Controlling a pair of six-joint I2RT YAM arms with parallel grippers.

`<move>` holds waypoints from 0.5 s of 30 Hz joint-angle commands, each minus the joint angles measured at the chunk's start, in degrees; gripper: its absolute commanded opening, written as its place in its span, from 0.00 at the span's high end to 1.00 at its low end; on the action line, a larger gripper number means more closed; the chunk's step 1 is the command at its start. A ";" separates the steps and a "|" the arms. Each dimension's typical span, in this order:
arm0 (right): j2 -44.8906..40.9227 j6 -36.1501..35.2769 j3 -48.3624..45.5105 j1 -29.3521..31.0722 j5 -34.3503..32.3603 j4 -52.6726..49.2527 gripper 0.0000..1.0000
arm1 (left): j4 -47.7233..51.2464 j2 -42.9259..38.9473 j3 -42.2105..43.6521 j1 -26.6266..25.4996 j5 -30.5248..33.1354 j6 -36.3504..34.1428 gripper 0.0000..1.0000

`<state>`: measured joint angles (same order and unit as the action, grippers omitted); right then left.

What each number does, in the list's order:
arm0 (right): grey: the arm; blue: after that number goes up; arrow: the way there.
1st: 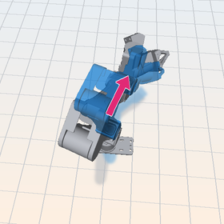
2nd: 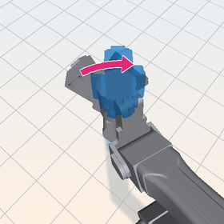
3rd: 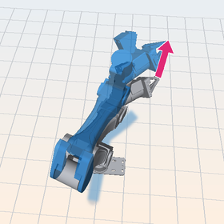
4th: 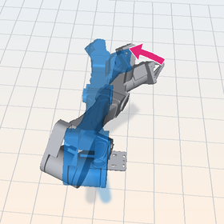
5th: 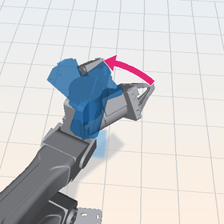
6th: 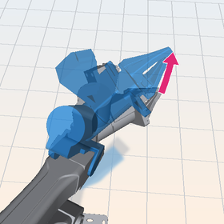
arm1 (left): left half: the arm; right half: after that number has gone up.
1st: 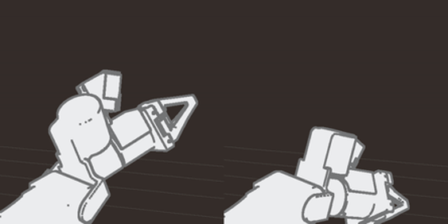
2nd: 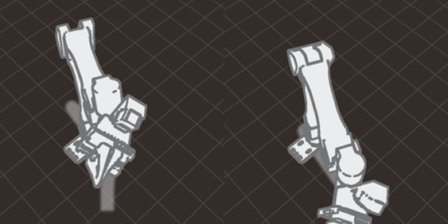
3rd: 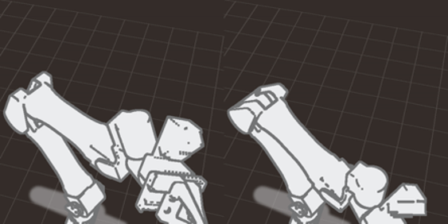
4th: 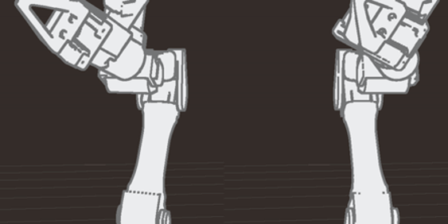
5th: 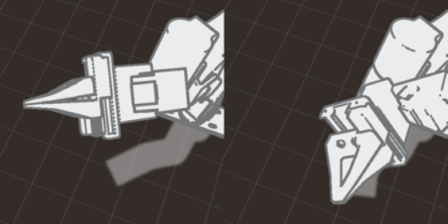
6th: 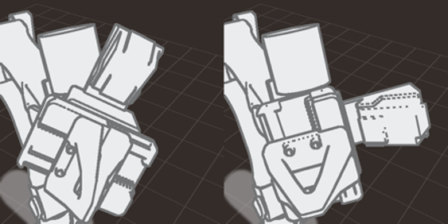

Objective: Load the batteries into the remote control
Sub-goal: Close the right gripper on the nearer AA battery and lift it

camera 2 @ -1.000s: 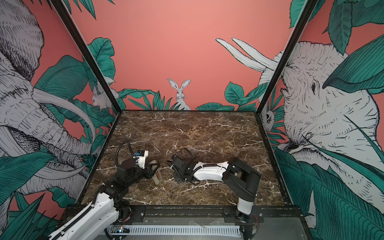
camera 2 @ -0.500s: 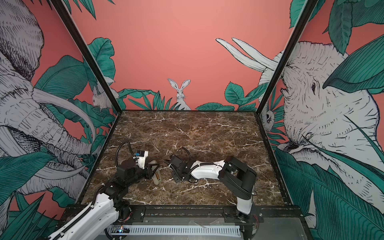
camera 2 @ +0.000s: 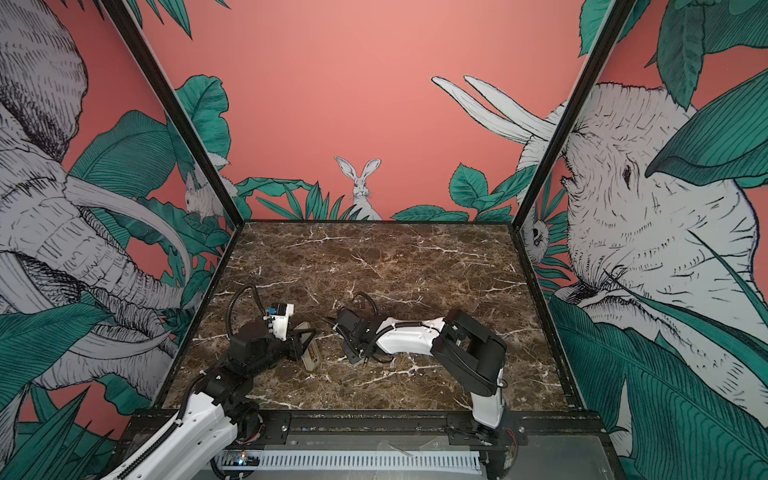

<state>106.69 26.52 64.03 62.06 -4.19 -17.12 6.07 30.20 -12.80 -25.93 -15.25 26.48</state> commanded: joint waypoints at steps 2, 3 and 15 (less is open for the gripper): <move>1.67 -1.55 1.38 -0.23 -0.17 -2.32 0.84 | 0.88 -1.05 0.14 0.26 -0.08 -0.64 1.00; 1.80 -2.26 1.77 -0.31 -0.37 -2.93 0.87 | 0.79 -1.09 0.03 0.26 -0.55 -0.64 1.00; -5.62 -7.74 -4.69 -5.91 1.50 -2.81 1.00 | -8.77 2.41 1.52 0.27 -10.35 3.47 1.00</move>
<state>104.84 20.29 62.13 57.14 -1.58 -17.39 2.22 32.32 -12.47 -25.93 -22.20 28.36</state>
